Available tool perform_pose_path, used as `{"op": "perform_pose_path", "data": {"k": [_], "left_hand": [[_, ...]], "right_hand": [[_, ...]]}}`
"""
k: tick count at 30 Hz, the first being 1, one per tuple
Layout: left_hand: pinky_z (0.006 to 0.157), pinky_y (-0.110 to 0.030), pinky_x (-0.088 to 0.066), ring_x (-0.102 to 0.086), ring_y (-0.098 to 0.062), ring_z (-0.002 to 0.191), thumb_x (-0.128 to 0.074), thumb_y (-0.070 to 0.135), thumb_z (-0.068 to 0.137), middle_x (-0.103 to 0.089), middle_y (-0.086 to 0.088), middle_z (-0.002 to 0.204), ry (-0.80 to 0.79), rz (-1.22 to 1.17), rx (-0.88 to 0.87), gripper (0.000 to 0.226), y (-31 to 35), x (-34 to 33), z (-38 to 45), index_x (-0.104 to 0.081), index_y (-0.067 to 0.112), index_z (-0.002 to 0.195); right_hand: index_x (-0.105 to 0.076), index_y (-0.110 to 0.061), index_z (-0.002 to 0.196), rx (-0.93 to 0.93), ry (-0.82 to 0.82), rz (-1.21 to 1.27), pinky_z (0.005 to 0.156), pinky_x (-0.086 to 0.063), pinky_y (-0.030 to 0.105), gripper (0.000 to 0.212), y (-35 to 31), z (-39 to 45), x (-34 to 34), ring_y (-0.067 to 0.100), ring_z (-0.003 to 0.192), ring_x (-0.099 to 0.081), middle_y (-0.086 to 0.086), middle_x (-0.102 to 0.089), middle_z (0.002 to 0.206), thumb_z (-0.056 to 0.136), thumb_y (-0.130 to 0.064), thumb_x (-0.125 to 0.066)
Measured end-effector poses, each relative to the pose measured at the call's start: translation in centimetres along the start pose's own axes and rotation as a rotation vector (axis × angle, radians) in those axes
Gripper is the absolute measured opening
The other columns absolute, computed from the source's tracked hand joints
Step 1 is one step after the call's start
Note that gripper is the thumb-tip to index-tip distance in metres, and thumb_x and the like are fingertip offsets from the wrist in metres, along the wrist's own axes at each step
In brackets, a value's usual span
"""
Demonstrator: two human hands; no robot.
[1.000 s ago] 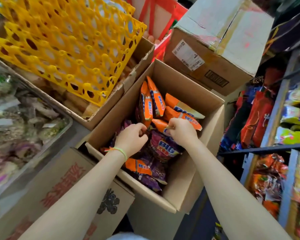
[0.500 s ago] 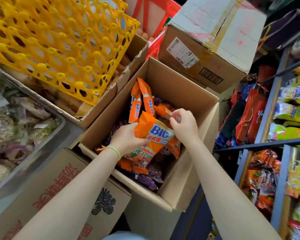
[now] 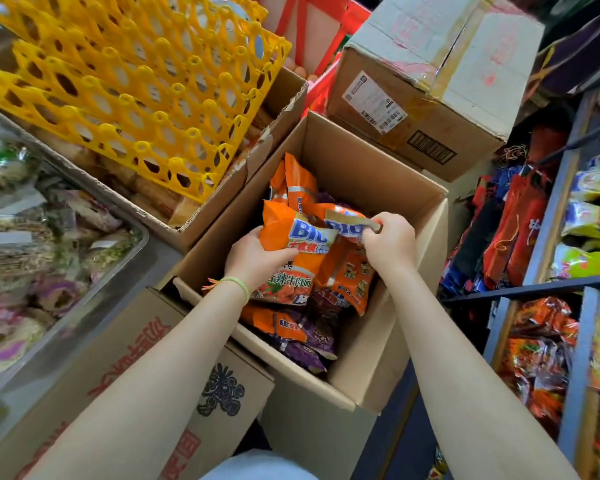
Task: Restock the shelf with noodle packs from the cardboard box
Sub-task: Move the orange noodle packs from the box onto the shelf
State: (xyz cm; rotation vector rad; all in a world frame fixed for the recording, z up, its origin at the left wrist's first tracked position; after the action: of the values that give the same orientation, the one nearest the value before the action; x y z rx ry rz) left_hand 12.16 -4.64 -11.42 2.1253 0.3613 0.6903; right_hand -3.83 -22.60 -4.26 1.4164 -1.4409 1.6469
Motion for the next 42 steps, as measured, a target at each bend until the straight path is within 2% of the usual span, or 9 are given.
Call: {"op": "perform_pose_path", "data": {"k": [7, 13, 17, 21, 24, 29, 32, 37, 42], "left_hand": [[0.076, -0.027, -0.057, -0.070, -0.007, 0.091, -0.080, 0.044, 0.079, -0.072, 0.010, 0.103, 0.071, -0.338, -0.063, 0.040, 3.5, -0.2, -3.0, -0.062, 0.031, 0.113], [0.084, -0.041, -0.061, -0.074, -0.014, 0.092, -0.070, 0.050, 0.085, -0.075, 0.006, 0.104, -0.067, -0.434, -0.152, 0.033, 8.9, -2.9, -7.3, -0.063, 0.032, 0.113], [0.087, -0.044, -0.059, -0.073, -0.014, 0.096, -0.071, 0.053, 0.084, -0.074, 0.006, 0.108, -0.140, -0.372, -0.247, 0.038, 12.1, -6.1, -11.2, -0.062, 0.032, 0.115], [0.093, -0.051, -0.056, -0.072, -0.028, 0.100, -0.073, 0.038, 0.087, -0.076, -0.007, 0.107, -0.483, -0.405, -0.202, 0.029, 15.2, -13.2, -17.8, -0.069, 0.021, 0.110], [0.089, -0.044, -0.055, -0.070, -0.030, 0.092, -0.060, 0.035, 0.097, -0.077, -0.006, 0.094, -0.755, -0.342, -0.162, 0.024, 16.1, -19.5, -25.5, -0.068, 0.015, 0.107], [0.079, -0.043, -0.061, -0.075, -0.030, 0.087, -0.050, 0.048, 0.097, -0.076, -0.016, 0.101, -1.151, -0.250, 0.039, 0.045, 15.0, -26.9, -40.4, -0.073, 0.011, 0.111], [0.094, -0.047, -0.056, -0.070, -0.033, 0.106, -0.047, 0.067, 0.091, -0.071, -0.016, 0.118, -1.314, -0.151, 0.049, 0.065, 13.6, -30.1, -48.8, -0.068, 0.016, 0.125], [0.102, -0.050, -0.049, -0.064, -0.028, 0.120, -0.082, 0.065, 0.062, -0.066, -0.003, 0.132, -1.759, 0.103, -0.208, 0.098, 11.3, -32.6, -62.2, -0.044, 0.029, 0.145], [0.092, -0.045, -0.057, -0.071, -0.024, 0.104, -0.085, 0.022, 0.069, -0.073, -0.001, 0.117, -1.787, 0.180, -0.598, 0.070, 9.6, -32.2, -72.8, -0.052, 0.031, 0.130]], "right_hand": [[-0.056, -0.019, 0.104, -0.062, -0.016, 1.031, 0.071, -0.058, 0.029, 0.014, 0.9, -7.1, 10.6, 0.013, 0.090, -0.072, -0.004, -0.073, 0.095, 0.101, -0.032, -0.053], [-0.061, -0.024, 0.106, -0.146, 0.338, 1.290, 0.073, -0.058, 0.028, 0.011, 6.0, -12.1, 17.5, 0.011, 0.092, -0.072, -0.008, -0.076, 0.094, 0.103, -0.027, -0.051], [-0.066, -0.023, 0.104, -0.295, 0.560, 1.258, 0.063, -0.058, 0.027, 0.014, 11.5, -16.7, 21.3, 0.009, 0.079, -0.073, -0.010, -0.076, 0.085, 0.102, -0.031, -0.054], [-0.069, -0.023, 0.096, -0.448, 0.528, 1.122, 0.066, -0.058, 0.029, 0.017, 16.4, -22.9, 22.0, 0.012, 0.073, -0.071, -0.004, -0.074, 0.086, 0.099, -0.035, -0.057], [-0.064, -0.025, 0.102, -0.546, 0.639, 0.989, 0.067, -0.047, 0.012, 0.014, 20.2, -29.2, 23.2, 0.008, 0.087, -0.064, -0.008, -0.067, 0.096, 0.101, -0.033, -0.053], [-0.057, -0.020, 0.132, -0.671, 0.812, 0.860, 0.075, -0.031, 0.014, 0.033, 27.5, -42.8, 27.0, 0.015, 0.116, -0.052, -0.003, -0.061, 0.117, 0.104, -0.035, -0.046], [-0.047, -0.014, 0.144, -0.771, 0.905, 0.846, 0.069, -0.025, 0.016, 0.046, 30.1, -52.3, 29.4, 0.022, 0.126, -0.048, 0.001, -0.053, 0.125, 0.105, -0.037, -0.043], [-0.062, -0.023, 0.112, -0.912, 1.248, 0.792, 0.084, -0.040, 0.030, 0.024, 33.4, -67.9, 31.0, 0.020, 0.107, -0.058, -0.003, -0.063, 0.110, 0.102, -0.039, -0.048], [-0.056, -0.023, 0.103, -0.951, 1.497, 0.857, 0.090, -0.047, 0.036, 0.027, 32.9, -79.6, 31.4, 0.024, 0.102, -0.062, -0.004, -0.064, 0.098, 0.096, -0.049, -0.053]]}}
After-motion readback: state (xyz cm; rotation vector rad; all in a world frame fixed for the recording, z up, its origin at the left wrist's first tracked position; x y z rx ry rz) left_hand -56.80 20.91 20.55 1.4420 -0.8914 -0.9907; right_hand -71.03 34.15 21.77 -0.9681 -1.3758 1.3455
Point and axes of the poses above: each hand's wrist, its own z-axis towards the middle knuckle, its own x-axis out of the back of the hand, y = z × x, the point moved 5 cm from there along z, towards the middle knuckle
